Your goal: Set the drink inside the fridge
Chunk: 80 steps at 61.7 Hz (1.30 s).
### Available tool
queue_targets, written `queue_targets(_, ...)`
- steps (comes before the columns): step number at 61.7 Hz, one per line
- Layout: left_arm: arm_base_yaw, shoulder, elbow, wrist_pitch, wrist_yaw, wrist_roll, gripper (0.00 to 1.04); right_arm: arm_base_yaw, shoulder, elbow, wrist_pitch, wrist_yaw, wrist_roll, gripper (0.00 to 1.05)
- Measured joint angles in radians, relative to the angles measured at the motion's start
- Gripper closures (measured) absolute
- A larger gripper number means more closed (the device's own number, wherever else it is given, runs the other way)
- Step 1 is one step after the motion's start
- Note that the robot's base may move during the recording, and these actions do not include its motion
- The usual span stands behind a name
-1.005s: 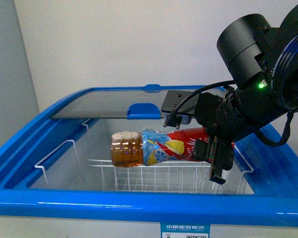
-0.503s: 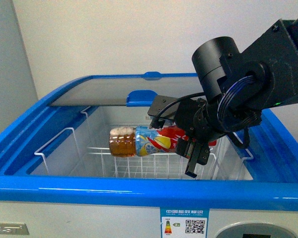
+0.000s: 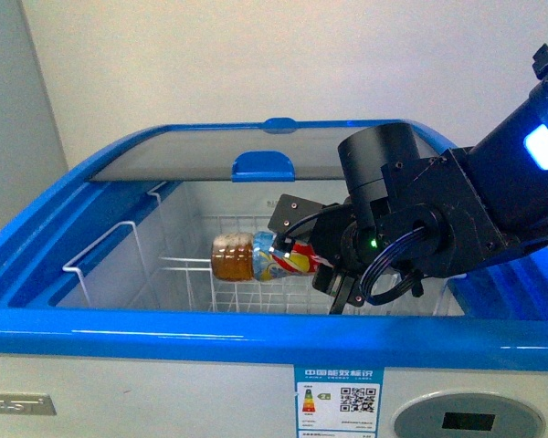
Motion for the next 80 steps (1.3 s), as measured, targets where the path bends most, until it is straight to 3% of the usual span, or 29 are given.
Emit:
queue_targets(18,0.000,0.000,0.000,0.000,0.000,-0.002,1.01,0.006,0.023,-0.011,0.016,-0.029,-0.039,0.60)
queue_targets(20,0.000,0.000,0.000,0.000,0.000,-0.002,0.95,0.006,0.023,-0.013,0.006,-0.041,-0.044,0.58)
queue_targets(27,0.000,0.000,0.000,0.000,0.000,-0.002,0.68,0.006,0.021,-0.025,-0.001,-0.076,-0.048,0.31)
queue_targets(37,0.000,0.000,0.000,0.000,0.000,-0.002,0.43,0.003,-0.014,-0.032,0.018,-0.101,-0.047,0.07)
queue_targets(50,0.000,0.000,0.000,0.000,0.000,-0.002,0.07,-0.024,-0.139,-0.059,-0.007,-0.173,-0.024,0.08)
queue_targets(60,0.000,0.000,0.000,0.000,0.000,-0.002,0.08,-0.048,-0.250,-0.096,-0.077,-0.246,0.023,0.08)
queue_targets(68,0.000,0.000,0.000,0.000,0.000,-0.002,0.08,-0.077,-0.328,-0.101,-0.090,-0.246,0.082,0.08)
queue_targets(75,0.000,0.000,0.000,0.000,0.000,-0.002,0.08,-0.121,-0.391,-0.103,-0.095,-0.190,0.166,0.08)
queue_targets(80,0.000,0.000,0.000,0.000,0.000,-0.002,0.08,-0.181,-0.472,-0.118,-0.127,-0.094,0.301,0.08)
